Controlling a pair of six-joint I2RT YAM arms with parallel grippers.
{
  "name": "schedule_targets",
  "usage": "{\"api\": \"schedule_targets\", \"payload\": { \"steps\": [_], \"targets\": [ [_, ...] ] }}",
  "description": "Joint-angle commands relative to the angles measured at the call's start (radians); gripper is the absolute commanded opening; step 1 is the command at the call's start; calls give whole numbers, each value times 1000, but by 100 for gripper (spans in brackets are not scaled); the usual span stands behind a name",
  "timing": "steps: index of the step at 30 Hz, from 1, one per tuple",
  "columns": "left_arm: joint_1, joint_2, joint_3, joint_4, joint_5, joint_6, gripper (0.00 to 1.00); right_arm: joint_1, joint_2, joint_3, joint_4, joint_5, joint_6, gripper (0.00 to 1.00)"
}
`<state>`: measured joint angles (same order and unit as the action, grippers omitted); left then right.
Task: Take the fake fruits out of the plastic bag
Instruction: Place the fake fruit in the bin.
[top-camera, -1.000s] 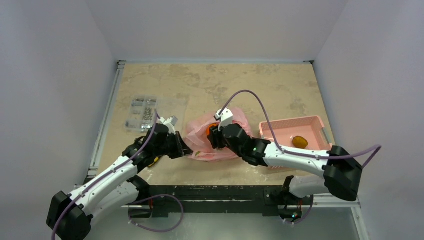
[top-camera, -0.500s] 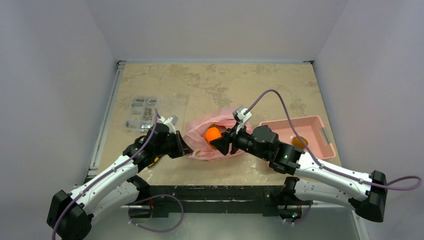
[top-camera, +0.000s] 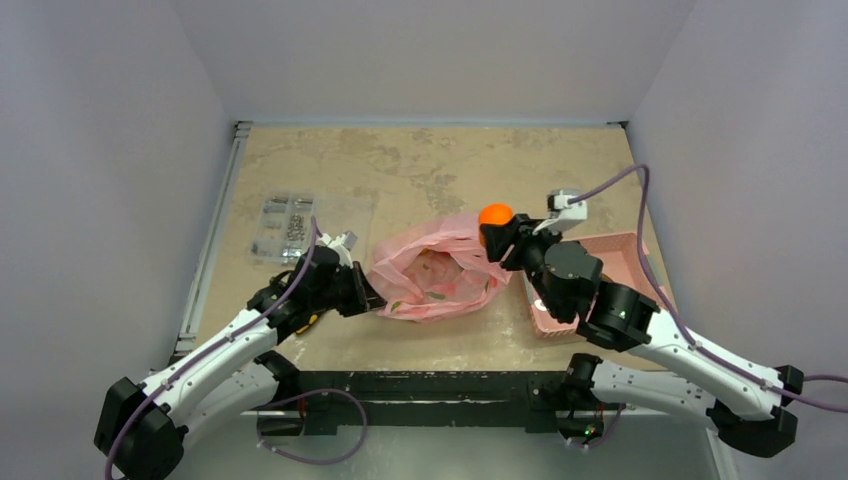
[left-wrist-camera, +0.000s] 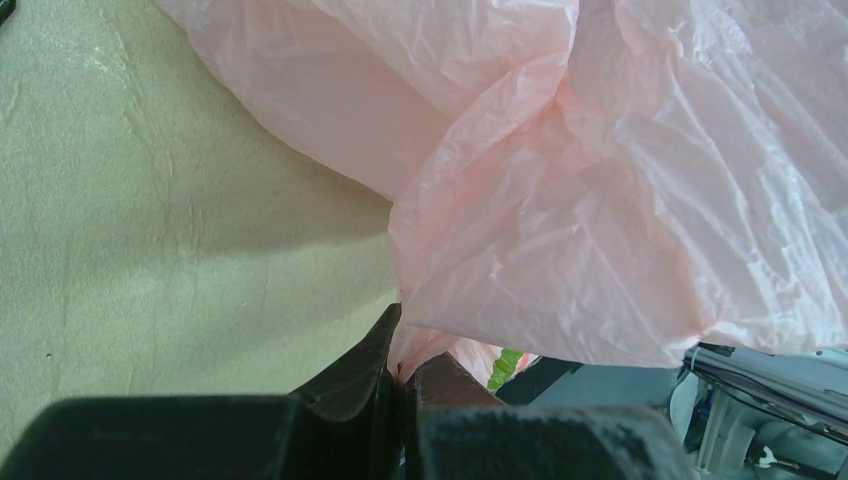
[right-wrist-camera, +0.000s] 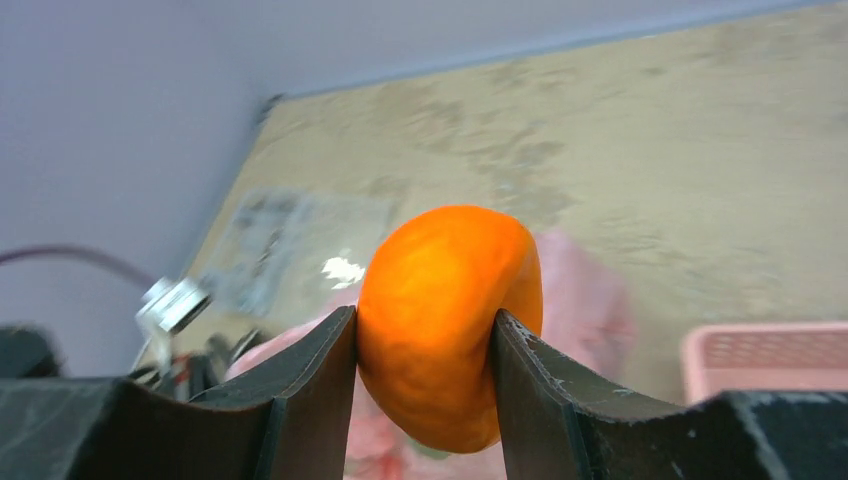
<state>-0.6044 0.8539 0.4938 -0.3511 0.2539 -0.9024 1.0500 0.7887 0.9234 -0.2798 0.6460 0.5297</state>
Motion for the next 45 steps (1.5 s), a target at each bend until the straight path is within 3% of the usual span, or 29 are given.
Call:
{"api": "schedule_targets", "payload": {
  "steps": [1, 4, 7, 18, 24, 32, 40, 45],
  "targets": [
    [-5, -1, 17, 48, 4, 2, 0, -42, -37, 14, -196, 445, 145, 0],
    [-5, 5, 20, 49, 4, 3, 0, -139, -5, 20, -359, 485, 276, 0],
    [-5, 9, 24, 50, 6, 3, 0, -253, 33, -15, -436, 364, 381, 0],
    [-6, 3, 17, 53, 12, 0, 0, -517, 96, -233, -320, 49, 398, 0],
    [-5, 3, 16, 60, 15, 0, 0, -679, 133, -360, -172, -156, 353, 0],
    [-5, -1, 12, 66, 17, -3, 0, -691, 131, -405, -105, -161, 308, 0],
    [-5, -12, 15, 62, 18, 0, 0, -692, 138, -407, -93, -165, 309, 50],
    [-5, -23, 17, 53, 18, 3, 0, -690, 80, -375, -139, -126, 279, 64]
  ]
}}
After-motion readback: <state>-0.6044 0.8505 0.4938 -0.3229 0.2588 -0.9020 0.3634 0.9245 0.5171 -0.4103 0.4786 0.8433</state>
